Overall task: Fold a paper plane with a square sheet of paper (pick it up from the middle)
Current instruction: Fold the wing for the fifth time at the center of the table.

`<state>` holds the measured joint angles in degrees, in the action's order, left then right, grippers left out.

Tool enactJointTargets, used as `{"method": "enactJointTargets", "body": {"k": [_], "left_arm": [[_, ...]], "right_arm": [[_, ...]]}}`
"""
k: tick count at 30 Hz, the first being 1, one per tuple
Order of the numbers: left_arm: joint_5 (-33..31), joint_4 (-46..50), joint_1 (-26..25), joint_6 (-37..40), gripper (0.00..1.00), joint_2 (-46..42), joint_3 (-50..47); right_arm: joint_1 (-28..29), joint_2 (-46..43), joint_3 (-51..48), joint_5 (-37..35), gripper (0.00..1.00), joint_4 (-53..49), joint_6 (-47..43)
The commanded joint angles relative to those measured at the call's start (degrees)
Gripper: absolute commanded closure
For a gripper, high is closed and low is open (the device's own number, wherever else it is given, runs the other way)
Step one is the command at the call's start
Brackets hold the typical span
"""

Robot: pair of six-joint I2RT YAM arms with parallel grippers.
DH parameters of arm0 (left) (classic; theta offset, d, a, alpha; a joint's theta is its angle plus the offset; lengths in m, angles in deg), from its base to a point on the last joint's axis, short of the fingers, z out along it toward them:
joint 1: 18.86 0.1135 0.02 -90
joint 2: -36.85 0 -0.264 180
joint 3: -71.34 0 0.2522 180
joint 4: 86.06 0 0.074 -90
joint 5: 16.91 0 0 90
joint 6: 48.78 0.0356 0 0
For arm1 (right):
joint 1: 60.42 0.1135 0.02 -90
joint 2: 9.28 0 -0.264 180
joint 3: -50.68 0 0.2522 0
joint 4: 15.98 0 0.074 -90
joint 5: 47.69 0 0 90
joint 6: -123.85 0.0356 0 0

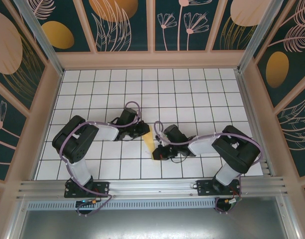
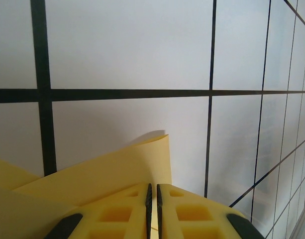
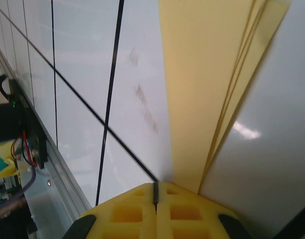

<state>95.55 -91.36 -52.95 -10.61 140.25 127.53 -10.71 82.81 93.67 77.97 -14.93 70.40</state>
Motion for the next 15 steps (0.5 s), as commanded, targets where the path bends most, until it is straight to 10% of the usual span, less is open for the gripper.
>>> {"method": "enactJointTargets", "body": {"k": [1, 15], "left_arm": [[-6.3, 5.6, 0.9, 0.3, 0.84, 3.2, -0.9], [-5.6, 7.1, 0.4, 3.2, 0.69, -5.7, 1.4]], "right_arm": [[2.0, -1.8, -4.5, 1.6, 1.0, -5.1, 2.8], [-2.2, -13.4, 0.4, -9.7, 1.0, -13.3, 0.0]]}}
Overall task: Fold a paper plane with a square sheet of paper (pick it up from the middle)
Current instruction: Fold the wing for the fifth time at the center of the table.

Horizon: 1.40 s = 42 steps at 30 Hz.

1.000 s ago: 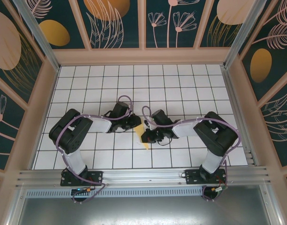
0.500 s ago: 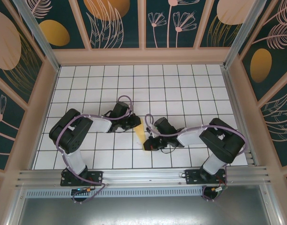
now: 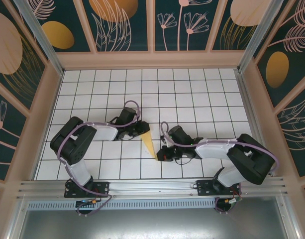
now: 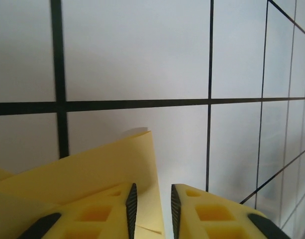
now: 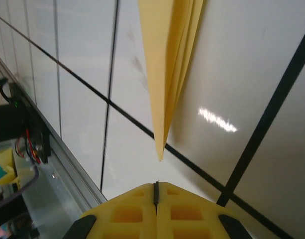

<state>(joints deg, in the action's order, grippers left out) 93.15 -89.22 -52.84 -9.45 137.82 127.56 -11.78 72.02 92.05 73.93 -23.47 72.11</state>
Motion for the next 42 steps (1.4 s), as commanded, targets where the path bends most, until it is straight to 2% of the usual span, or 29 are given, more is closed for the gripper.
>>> {"method": "enactJointTargets", "body": {"k": [1, 4, 6, 8, 14, 18, 23, 26, 42], "left_arm": [[-4.2, 6.8, 0.3, 2.5, 0.65, -5.3, 2.4], [-8.7, 12.4, -0.3, 3.7, 0.62, -9.3, 5.1], [-10.9, 14.6, -0.4, 3.9, 0.54, -11.6, 5.9], [-13.2, 16.7, -0.8, 3.9, 0.55, -13.9, 6.2], [-27.6, 31.8, -4.9, 0.2, 0.5, -16.6, 10.2], [-34.7, 41.0, -8.5, -2.6, 0.47, -16.0, 12.9], [-35.1, 43.4, -10.7, -3.8, 0.44, -13.7, 15.2], [-34.3, 43.3, -10.9, -3.8, 0.4, -12.1, 15.9], [-32.5, 42.0, -10.9, -4.3, 0.38, -10.7, 15.2]], "right_arm": [[-1.5, -3.5, 2.1, -7.8, 1.0, -5.4, -1.7], [-2.1, -5.5, 2.2, -13.1, 0.94, -6.7, -1.4], [-2.3, -6.8, 2.3, -16.1, 0.9, -7.0, -0.9], [-2.5, -7.8, 2.1, -18.4, 0.85, -6.8, -0.3], [-2.9, -10.3, 1.2, -26.9, 0.72, -7.4, 1.9], [-3.8, -10.4, 1.1, -28.8, 0.66, -6.5, 2.4], [-4.2, -10.0, 1.1, -29.9, 0.62, -5.3, 2.7], [-4.4, -9.8, 1.0, -29.9, 0.62, -4.8, 2.8], [-4.4, -9.8, -0.4, -27.9, 0.6, -1.1, 3.8]]}}
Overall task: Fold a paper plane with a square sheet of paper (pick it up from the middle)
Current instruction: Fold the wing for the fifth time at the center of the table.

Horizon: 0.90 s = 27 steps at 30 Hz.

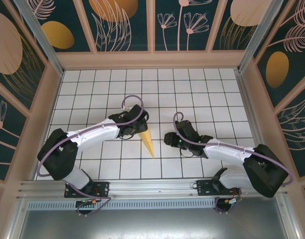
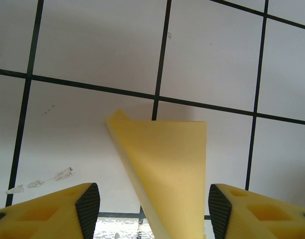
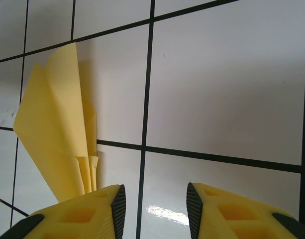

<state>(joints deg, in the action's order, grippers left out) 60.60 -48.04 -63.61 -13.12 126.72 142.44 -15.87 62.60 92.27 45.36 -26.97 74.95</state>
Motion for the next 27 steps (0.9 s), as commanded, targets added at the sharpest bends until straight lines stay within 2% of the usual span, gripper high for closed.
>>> {"method": "enactJointTargets", "body": {"k": [1, 6, 8, 13, 17, 19, 23, 27], "left_arm": [[0.3, 0.5, -0.1, -0.7, 0.38, 0.4, 0.2], [1.2, -0.8, -0.1, -0.7, 0.38, 0.4, -0.3], [0.5, -1.1, -0.1, -1.1, 0.39, -0.7, -0.8], [-1.5, -3.1, -0.1, -2.7, 0.39, -4.7, -3.9], [-1.1, -5.3, -0.1, -3.1, 0.4, -6.3, -5.9], [-0.8, -5.2, -0.1, -3.2, 0.41, -5.9, -5.9], [-0.4, -4.8, -0.1, -3.3, 0.44, -4.6, -5.6], [-0.9, -4.7, -0.1, -3.8, 0.45, -4.9, -5.8]], "right_arm": [[-0.3, -0.3, -0.7, 0.9, 0.6, 2.6, 0.9], [-0.3, 2.7, 0.6, 9.6, 0.6, 6.0, -2.1], [-0.3, 4.0, 0.8, 13.8, 0.7, 8.2, -2.9], [1.2, 6.7, 1.6, 23.3, 0.81, 13.2, -4.6], [4.5, 9.4, 4.7, 20.4, 0.75, 10.6, -6.0], [5.2, 11.7, 7.0, 20.3, 0.79, 8.4, -7.3], [6.9, 13.9, 9.2, 25.0, 0.83, 10.5, -8.4], [9.1, 14.6, 10.7, 25.3, 0.87, 11.6, -9.0]]}}
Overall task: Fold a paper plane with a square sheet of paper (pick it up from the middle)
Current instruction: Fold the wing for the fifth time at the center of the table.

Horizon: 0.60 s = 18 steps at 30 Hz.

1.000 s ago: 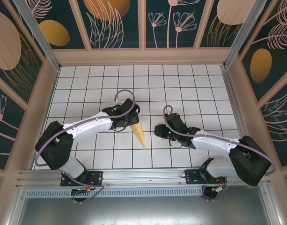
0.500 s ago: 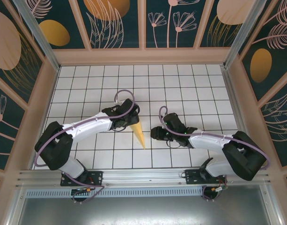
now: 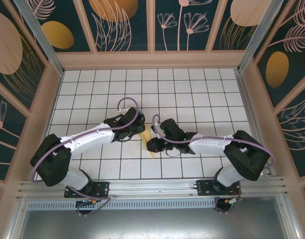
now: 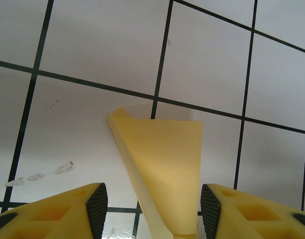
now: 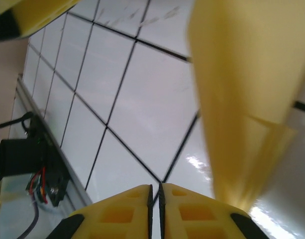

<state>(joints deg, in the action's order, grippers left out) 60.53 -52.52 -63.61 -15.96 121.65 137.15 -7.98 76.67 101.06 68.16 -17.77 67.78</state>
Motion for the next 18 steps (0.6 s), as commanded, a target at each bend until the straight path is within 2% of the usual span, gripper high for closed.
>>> {"method": "enactJointTargets", "body": {"k": [1, 8, 13, 18], "left_arm": [[-1.0, -0.4, -0.1, -1.1, 0.45, -0.3, -0.8], [-3.1, -0.9, -0.2, -2.9, 0.45, -3.4, -2.7], [-4.8, -1.3, -0.1, -4.2, 0.46, -6.6, -4.8], [-3.7, -4.1, -0.1, -3.4, 0.51, -7.6, -6.0]], "right_arm": [[1.2, 0.8, 2.0, 2.7, 0.87, 3.1, -1.7], [-0.2, 7.2, 5.6, 1.7, 0.89, 3.4, -1.3], [-2.2, 10.9, 6.0, -1.6, 0.89, 1.4, 0.0], [-4.6, 12.2, 2.9, 1.3, 0.9, 4.4, 1.3]]}}
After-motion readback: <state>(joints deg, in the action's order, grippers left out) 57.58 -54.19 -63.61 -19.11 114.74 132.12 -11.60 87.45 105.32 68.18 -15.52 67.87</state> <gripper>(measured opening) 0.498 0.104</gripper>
